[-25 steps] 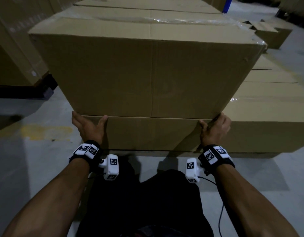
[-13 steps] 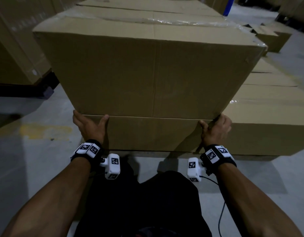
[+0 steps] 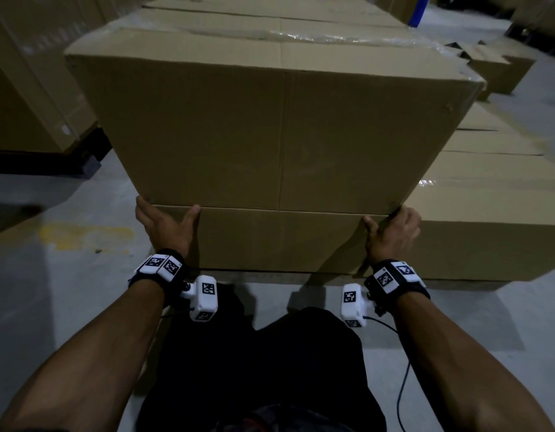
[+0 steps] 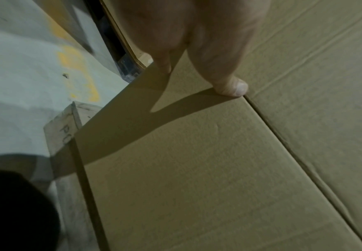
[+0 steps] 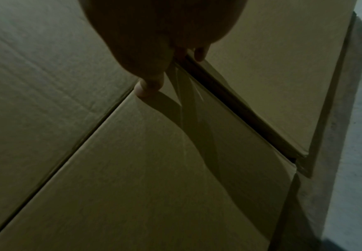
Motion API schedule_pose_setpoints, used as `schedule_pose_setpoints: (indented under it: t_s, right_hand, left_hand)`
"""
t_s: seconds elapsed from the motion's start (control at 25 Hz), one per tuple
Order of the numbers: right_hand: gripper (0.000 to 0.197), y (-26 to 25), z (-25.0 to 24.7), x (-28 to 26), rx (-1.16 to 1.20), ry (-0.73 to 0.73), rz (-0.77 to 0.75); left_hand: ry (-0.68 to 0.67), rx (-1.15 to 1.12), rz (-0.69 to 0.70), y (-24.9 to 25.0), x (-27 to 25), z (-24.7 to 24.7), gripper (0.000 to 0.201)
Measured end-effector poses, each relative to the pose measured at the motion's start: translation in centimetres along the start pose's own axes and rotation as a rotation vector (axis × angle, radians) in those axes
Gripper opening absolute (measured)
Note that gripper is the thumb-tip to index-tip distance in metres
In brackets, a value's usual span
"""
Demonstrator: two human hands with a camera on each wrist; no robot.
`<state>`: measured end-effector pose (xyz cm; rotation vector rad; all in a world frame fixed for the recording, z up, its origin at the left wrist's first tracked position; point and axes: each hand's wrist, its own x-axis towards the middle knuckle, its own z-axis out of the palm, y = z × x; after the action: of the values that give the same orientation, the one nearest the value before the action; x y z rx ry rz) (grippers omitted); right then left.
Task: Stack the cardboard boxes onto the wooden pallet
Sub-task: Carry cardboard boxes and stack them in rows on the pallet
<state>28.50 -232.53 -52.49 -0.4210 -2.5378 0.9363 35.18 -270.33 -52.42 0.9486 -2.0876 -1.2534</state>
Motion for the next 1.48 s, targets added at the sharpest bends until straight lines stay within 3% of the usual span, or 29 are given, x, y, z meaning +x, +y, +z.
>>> schedule_pose_setpoints:
  t_s: [0.28,0.44,0.6,0.72,0.8,0.96,1.24,1.48]
  right_hand:
    - [0.069,-1.4,-0.9,-1.4,0.017,-0.095,0.065]
    - [0.075,-1.4,-1.0,-3.3,-0.054,-0.23,0.071]
    - [0.053,-1.6,-3.5,-5.7,-0.203,-0.385,0.036]
    - [0.048,-2.8,-8.8,-6.7,-0.326,-0.549,0.069]
    - [0.048,-4.4,-13.3,-6.6,-0.394,-0.64,0.07]
    - [0.051,-8.7,-24.3,-5.4,-0.466,-0.75,0.097]
    - [0.05,-16.0,-42.5,-3.1,-0.427,-0.804,0.216]
    - [0.05,-16.0,-49.2,1.6,-0.376,-0.676,0.247]
  left_hand:
    - [-0.113,0.096,-0.081,0.1,-1.1,-0.2,0.106]
    - [-0.327,0.321,-0.145,1.9,-3.5,1.5,0.098]
    - [-0.578,0.685,0.086,6.4,-8.7,1.5,0.073]
    - [-0.692,0.883,0.31,10.6,-12.7,-0.9,0.055]
    - [-0.784,0.958,0.422,13.8,-14.7,-2.7,0.055]
    - [-0.892,1.004,0.469,23.1,-18.5,-7.3,0.057]
    - [-0.996,1.041,0.589,41.4,-24.7,-13.8,0.058]
    - [-0.982,0.927,0.802,48.8,-28.0,-10.5,0.048]
